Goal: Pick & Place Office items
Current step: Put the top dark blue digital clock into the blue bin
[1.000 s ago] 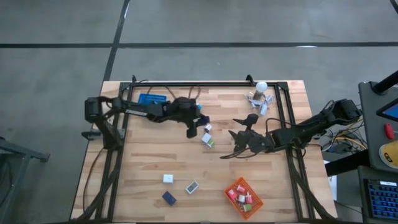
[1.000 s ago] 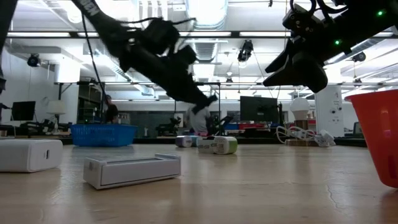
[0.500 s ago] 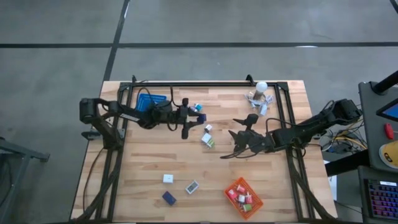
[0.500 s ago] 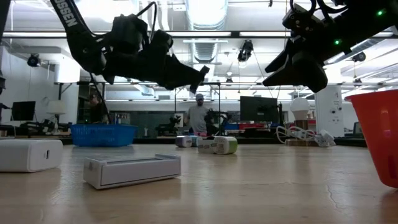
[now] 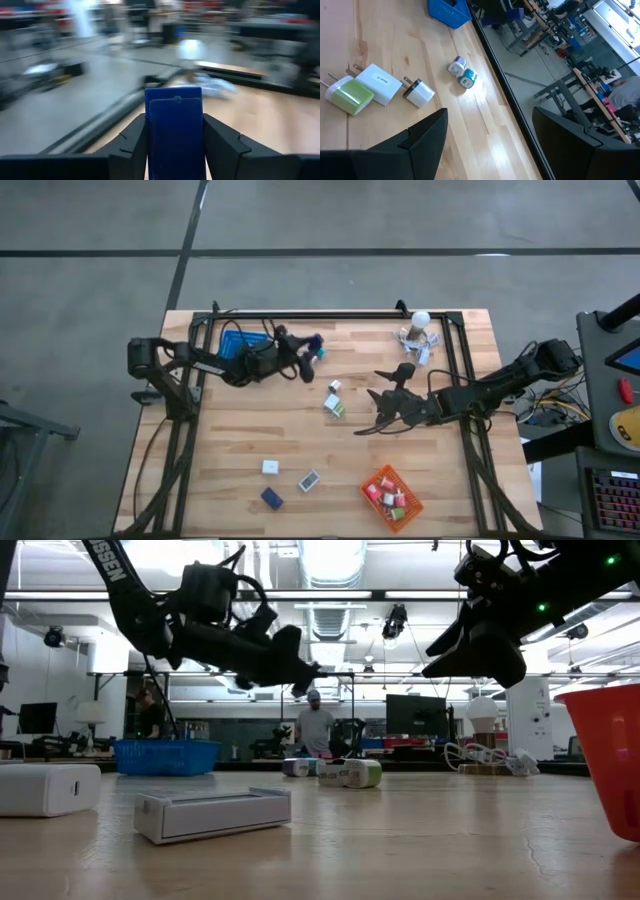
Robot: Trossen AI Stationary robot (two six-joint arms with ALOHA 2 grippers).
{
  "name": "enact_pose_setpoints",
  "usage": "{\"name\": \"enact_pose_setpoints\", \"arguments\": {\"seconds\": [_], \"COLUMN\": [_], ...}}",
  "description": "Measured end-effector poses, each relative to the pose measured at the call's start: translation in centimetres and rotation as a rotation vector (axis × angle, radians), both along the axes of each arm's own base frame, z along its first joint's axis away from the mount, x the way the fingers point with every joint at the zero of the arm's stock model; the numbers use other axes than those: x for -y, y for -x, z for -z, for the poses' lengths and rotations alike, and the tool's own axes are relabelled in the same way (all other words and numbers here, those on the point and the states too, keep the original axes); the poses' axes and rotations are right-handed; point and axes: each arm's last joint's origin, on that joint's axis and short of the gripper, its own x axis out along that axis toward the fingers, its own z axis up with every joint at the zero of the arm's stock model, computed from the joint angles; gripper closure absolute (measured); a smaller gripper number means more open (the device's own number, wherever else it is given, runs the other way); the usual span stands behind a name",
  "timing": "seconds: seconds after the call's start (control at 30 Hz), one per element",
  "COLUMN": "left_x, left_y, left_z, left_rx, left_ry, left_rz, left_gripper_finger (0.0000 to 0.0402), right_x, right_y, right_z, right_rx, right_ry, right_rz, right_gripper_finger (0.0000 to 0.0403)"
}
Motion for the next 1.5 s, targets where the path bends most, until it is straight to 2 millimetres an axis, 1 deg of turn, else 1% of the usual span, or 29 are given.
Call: {"name": "enact_pose_setpoints", "arguments": {"seconds": [0.07, 0.13, 0.2, 0.27, 0.3, 0.5, 0.7, 0.8, 1.0, 1.13, 1.23, 1.33, 1.5], "left_x": [-0.2, -0.4, -0.5, -0.4, -0.3, 0.0, -0.1, -0.4, -0.7, -0.4, -0.3, -0.4, -0.9], "left_y": [0.2, 0.6, 1.2, 1.9, 2.2, 3.5, 4.7, 6.1, 10.0, 11.4, 11.6, 11.4, 11.1], "left_z": [0.0, 0.2, 0.6, 1.0, 1.2, 2.3, 2.5, 2.5, 3.1, 3.2, 3.0, 2.8, 2.5], "left_rx": [0.022, 0.042, 0.034, 0.019, 0.012, 0.014, 0.020, 0.036, 0.084, 0.106, 0.081, 0.036, -0.103], "left_ry": [0.024, 0.046, 0.028, 0.002, -0.005, 0.000, 0.006, 0.020, 0.075, 0.100, 0.105, 0.120, 0.193], "left_rz": [-0.137, -0.315, -0.485, -0.610, -0.644, -0.661, -0.695, -0.730, -0.802, -0.802, -0.791, -0.779, -0.752], "left_gripper_finger": [0.0257, 0.0257, 0.0257, 0.0257, 0.0257, 0.0257, 0.0257, 0.0257, 0.0257, 0.0257, 0.0257, 0.0257, 0.0257], "right_x": [0.0, 0.0, 0.0, 0.0, 0.0, 0.0, 0.0, 0.0, 0.1, 0.1, 0.1, 0.0, 0.0], "right_y": [0.0, 0.0, 0.0, 0.0, 0.0, 0.1, 0.1, 0.2, 0.2, 0.2, 0.2, 0.0, 0.0], "right_z": [0.0, 0.0, 0.0, 0.0, 0.0, 0.2, 0.2, 0.3, 0.4, 0.4, 0.3, 0.1, 0.0], "right_rx": [0.000, 0.000, 0.000, -0.001, -0.001, -0.007, -0.005, -0.004, -0.009, -0.012, -0.011, -0.004, 0.000], "right_ry": [0.000, 0.000, 0.000, 0.000, 0.000, 0.002, 0.000, -0.005, -0.007, -0.002, 0.002, 0.001, -0.002], "right_rz": [0.000, 0.000, 0.000, 0.000, 0.000, 0.000, 0.001, 0.003, 0.005, 0.003, 0.001, 0.000, 0.000], "right_gripper_finger": [0.0117, 0.0117, 0.0117, 0.0117, 0.0117, 0.0117, 0.0117, 0.0117, 0.0117, 0.0117, 0.0117, 0.0117, 0.0117]}}
